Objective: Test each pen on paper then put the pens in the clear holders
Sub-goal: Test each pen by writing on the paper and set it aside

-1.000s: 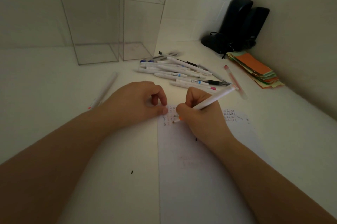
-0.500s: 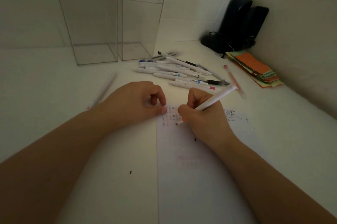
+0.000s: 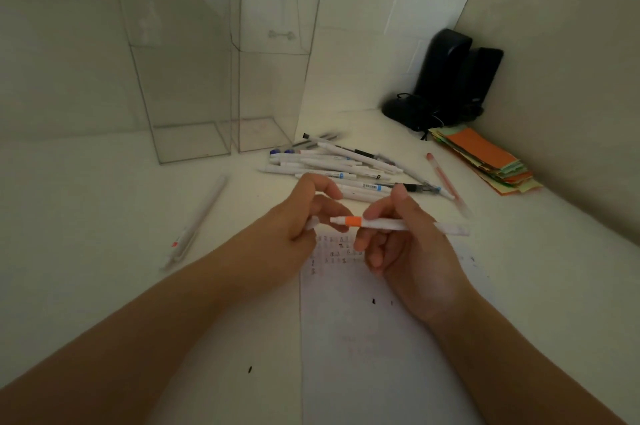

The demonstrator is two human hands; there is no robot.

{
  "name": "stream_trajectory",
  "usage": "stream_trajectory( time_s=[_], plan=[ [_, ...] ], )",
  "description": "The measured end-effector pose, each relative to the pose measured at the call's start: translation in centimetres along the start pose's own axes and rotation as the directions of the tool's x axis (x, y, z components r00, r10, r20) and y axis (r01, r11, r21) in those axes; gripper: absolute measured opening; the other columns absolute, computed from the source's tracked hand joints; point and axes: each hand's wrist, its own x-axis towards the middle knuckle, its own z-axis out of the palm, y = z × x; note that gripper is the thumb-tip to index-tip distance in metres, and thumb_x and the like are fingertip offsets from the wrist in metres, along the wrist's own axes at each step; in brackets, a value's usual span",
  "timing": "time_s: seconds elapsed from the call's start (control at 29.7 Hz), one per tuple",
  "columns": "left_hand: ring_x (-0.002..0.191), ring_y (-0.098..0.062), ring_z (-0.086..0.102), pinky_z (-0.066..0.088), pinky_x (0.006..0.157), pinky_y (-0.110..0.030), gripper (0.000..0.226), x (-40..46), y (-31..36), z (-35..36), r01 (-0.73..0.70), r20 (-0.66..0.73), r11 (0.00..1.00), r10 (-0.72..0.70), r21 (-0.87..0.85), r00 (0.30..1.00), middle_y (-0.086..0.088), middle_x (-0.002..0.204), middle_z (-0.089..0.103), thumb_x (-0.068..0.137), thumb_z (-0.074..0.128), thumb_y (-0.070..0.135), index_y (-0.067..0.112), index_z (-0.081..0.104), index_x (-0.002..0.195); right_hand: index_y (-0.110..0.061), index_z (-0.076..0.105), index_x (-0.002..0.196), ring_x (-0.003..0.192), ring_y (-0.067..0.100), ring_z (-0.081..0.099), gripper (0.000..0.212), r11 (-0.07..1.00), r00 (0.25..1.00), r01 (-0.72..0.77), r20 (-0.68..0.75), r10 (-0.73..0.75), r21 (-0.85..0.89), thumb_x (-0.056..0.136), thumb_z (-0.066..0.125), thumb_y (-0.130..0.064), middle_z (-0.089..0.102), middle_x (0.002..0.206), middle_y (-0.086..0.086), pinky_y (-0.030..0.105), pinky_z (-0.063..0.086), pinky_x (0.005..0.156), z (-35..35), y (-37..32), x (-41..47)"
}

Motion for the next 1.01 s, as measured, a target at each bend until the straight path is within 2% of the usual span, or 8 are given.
stream_trajectory(
  time_s=[0.3,0.47,0.54,0.61,0.71,0.78,0.88,1.01],
  plan=[
    [0.111,0.004,0.048,0.037,0.085,-0.007,0.057,-0.3,0.3,-0.3,-0.043,0.094,0.995,0.034,0.091,0.995,0.015,0.122,0.056,0.083,0.034,-0.014,0.039,0.028,0.106,-0.011,0.065,0.061,0.037,0.015,0.046,0.043,0.989,0.999,-0.008,-0.045,0.001,-0.151,0.086,0.048,-0.041,0.058,0.048,0.009,0.019,0.036,0.038,0.3,0.3,0.2],
    [0.113,0.008,0.048,0.036,0.092,-0.008,0.057,-0.5,0.8,0.1,-0.083,0.066,0.985,0.073,0.152,0.995,0.015,0.120,0.055,0.080,0.039,-0.014,0.033,0.038,0.113,-0.012,0.065,0.057,0.039,0.015,0.043,0.043,0.963,0.994,-0.011,-0.112,-0.020,-0.268,0.086,0.046,-0.036,0.054,0.046,0.009,0.020,0.034,0.038,0.1,0.5,0.1],
    [0.108,0.012,0.048,0.035,0.090,-0.005,0.046,-0.4,0.6,0.2,-0.080,-0.004,0.978,0.082,0.194,0.997,0.018,0.114,0.055,0.085,0.050,-0.001,0.033,0.043,0.114,-0.010,0.064,0.056,0.037,0.015,0.040,0.045,0.974,0.992,-0.008,-0.121,-0.020,-0.228,0.091,0.044,-0.031,0.052,0.044,0.010,0.019,0.032,0.037,-0.2,0.3,0.1],
    [0.093,0.016,0.048,0.034,0.083,-0.001,0.023,-0.3,0.3,-0.3,-0.075,-0.113,0.928,0.124,0.364,0.986,0.021,0.098,0.055,0.085,0.056,0.029,0.031,0.053,0.108,-0.010,0.063,0.057,0.035,0.015,0.037,0.043,0.988,0.995,0.007,-0.099,-0.023,-0.157,0.088,0.044,-0.033,0.052,0.044,0.010,0.019,0.031,0.037,-0.5,0.1,0.1],
    [0.074,0.000,0.044,0.035,0.064,-0.010,0.039,-0.1,0.1,-0.8,-0.084,-0.143,0.825,0.195,0.559,0.970,0.012,0.077,0.055,0.083,0.039,0.050,0.021,0.063,0.087,-0.011,0.061,0.062,0.035,0.014,0.035,0.040,0.992,0.999,0.027,-0.039,-0.032,-0.126,0.089,0.041,-0.033,0.052,0.044,0.009,0.020,0.031,0.038,-0.5,0.1,0.2],
    [0.068,-0.003,0.041,0.031,0.058,-0.011,0.042,-0.1,0.4,-0.5,-0.128,-0.112,0.816,0.229,0.564,0.967,0.012,0.072,0.051,0.086,0.034,0.049,0.018,0.062,0.082,-0.014,0.059,0.061,0.034,0.013,0.035,0.043,0.991,0.999,0.040,-0.028,-0.044,-0.128,0.095,0.038,-0.030,0.051,0.042,0.006,0.020,0.030,0.037,-0.5,0.3,0.2],
    [0.069,-0.006,0.043,0.033,0.064,-0.007,0.041,-0.2,1.0,0.1,-0.193,-0.085,0.843,0.270,0.502,0.959,0.013,0.069,0.048,0.087,0.035,0.047,0.016,0.059,0.078,-0.013,0.056,0.056,0.033,0.014,0.033,0.041,0.994,0.996,0.064,-0.059,-0.070,-0.090,0.089,0.038,-0.030,0.047,0.038,0.005,0.019,0.026,0.037,-0.6,0.3,0.1],
    [0.066,0.004,0.050,0.034,0.062,-0.003,0.028,-0.4,1.7,0.8,-0.114,-0.083,0.953,0.143,0.280,0.986,0.015,0.062,0.052,0.087,0.043,0.042,0.023,0.054,0.071,-0.013,0.054,0.055,0.032,0.014,0.034,0.037,0.995,0.995,0.056,-0.075,-0.062,-0.080,0.085,0.041,-0.030,0.042,0.037,0.006,0.019,0.024,0.037,-1.0,0.3,0.1]
  ],
)
